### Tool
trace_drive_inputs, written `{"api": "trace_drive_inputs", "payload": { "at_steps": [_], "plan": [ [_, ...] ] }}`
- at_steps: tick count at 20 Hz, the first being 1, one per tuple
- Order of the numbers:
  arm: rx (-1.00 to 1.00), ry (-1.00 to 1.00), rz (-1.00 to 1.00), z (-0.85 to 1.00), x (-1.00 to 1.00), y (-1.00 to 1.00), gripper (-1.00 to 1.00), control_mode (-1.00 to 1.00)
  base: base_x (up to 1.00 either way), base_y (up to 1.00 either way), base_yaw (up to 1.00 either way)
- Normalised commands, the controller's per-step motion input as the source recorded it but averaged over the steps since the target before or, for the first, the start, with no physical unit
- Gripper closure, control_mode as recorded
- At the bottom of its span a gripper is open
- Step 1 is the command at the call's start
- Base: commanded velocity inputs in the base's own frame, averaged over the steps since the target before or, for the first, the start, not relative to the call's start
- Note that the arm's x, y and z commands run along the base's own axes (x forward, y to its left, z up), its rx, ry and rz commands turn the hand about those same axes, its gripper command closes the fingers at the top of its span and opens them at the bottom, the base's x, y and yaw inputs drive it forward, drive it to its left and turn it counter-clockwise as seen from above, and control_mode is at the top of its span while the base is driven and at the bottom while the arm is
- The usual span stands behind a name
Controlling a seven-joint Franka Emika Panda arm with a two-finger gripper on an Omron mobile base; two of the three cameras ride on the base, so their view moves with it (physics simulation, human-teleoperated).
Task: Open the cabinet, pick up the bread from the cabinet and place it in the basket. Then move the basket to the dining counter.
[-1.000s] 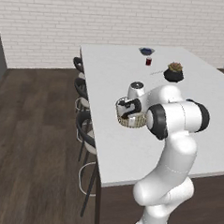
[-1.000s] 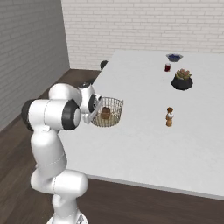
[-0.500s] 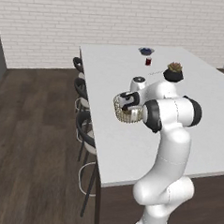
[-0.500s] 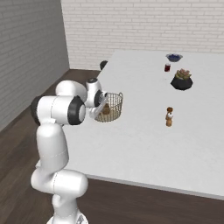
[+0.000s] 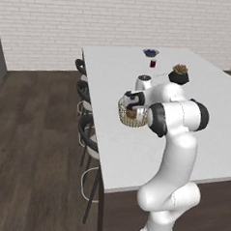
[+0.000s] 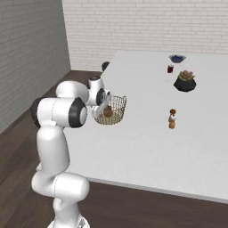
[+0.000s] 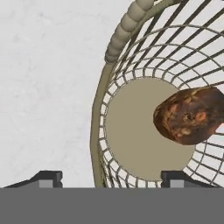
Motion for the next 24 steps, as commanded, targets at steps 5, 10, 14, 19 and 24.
{"api": "trace_drive_inputs", "payload": {
  "at_steps": [5,10,14,19,24],
  "plan": [
    [0.04,0.0,-0.07,0.51,-0.83,-0.02,-1.0,-1.0,0.0,0.0,0.0],
    [0.09,0.0,-0.3,0.18,-1.0,0.0,-1.0,-1.0,0.0,0.0,0.0],
    [0.08,0.0,-0.42,0.0,-1.0,0.0,-1.0,-1.0,0.0,0.0,0.0],
    [0.09,-0.04,-0.38,0.01,-1.0,0.0,-1.0,-1.0,0.0,0.0,0.0],
    [0.11,-0.07,-0.35,0.08,-1.0,0.0,-1.0,-1.0,0.0,0.0,0.0]
  ]
}}
